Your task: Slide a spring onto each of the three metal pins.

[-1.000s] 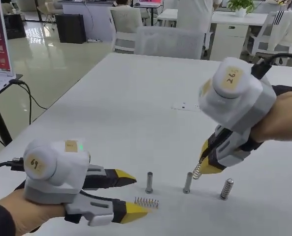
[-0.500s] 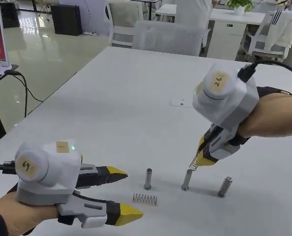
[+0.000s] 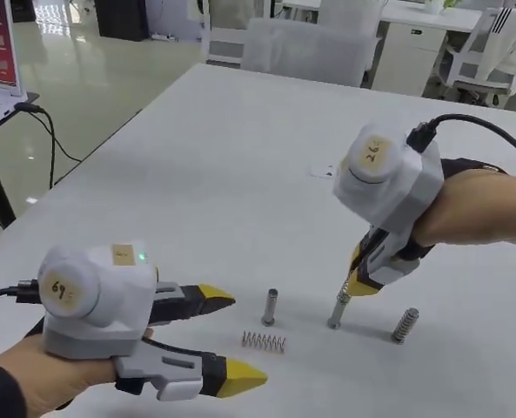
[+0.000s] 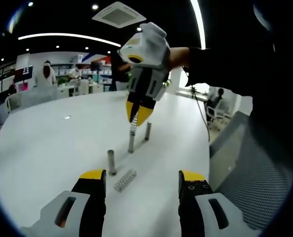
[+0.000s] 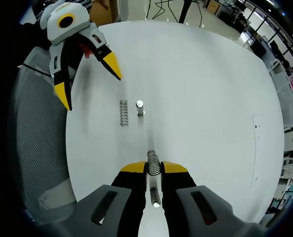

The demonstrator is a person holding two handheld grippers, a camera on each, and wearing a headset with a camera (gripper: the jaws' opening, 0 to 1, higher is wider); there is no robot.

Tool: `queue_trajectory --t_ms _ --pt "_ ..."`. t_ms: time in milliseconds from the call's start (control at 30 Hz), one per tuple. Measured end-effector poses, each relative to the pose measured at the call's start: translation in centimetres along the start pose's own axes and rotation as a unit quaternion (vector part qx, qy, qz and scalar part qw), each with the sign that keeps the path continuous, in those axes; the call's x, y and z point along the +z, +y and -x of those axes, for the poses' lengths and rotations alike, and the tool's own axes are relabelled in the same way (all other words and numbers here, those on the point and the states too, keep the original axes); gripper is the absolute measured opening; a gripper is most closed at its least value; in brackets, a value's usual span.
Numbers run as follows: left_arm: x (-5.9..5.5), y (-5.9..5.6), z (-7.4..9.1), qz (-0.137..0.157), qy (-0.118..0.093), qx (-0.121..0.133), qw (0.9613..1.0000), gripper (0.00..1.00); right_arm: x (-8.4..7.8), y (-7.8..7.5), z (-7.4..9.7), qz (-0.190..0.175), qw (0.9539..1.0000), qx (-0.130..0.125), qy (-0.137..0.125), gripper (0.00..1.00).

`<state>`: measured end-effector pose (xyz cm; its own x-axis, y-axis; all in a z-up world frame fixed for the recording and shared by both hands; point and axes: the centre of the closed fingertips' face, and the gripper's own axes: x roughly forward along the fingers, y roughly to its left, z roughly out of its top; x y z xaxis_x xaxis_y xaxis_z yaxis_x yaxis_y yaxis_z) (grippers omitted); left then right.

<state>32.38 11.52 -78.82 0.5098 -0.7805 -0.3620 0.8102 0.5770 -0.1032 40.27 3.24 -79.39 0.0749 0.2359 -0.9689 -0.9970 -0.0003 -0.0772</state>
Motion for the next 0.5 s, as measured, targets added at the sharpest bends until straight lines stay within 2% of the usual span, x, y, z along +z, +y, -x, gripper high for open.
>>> queue_trajectory --t_ms 267,500 --pt "0.0 -0.8 0.0 -0.004 0.009 -0.003 1.0000 0.54 -0.7 -0.4 -1.8 -0.006 0.9998 -0.002 0.017 0.08" --pt "0.4 -1.2 0.4 0.006 0.007 -0.002 1.0000 0.54 -1.3 -0.2 -3.0 -0.029 0.9994 0.001 0.021 0.08"
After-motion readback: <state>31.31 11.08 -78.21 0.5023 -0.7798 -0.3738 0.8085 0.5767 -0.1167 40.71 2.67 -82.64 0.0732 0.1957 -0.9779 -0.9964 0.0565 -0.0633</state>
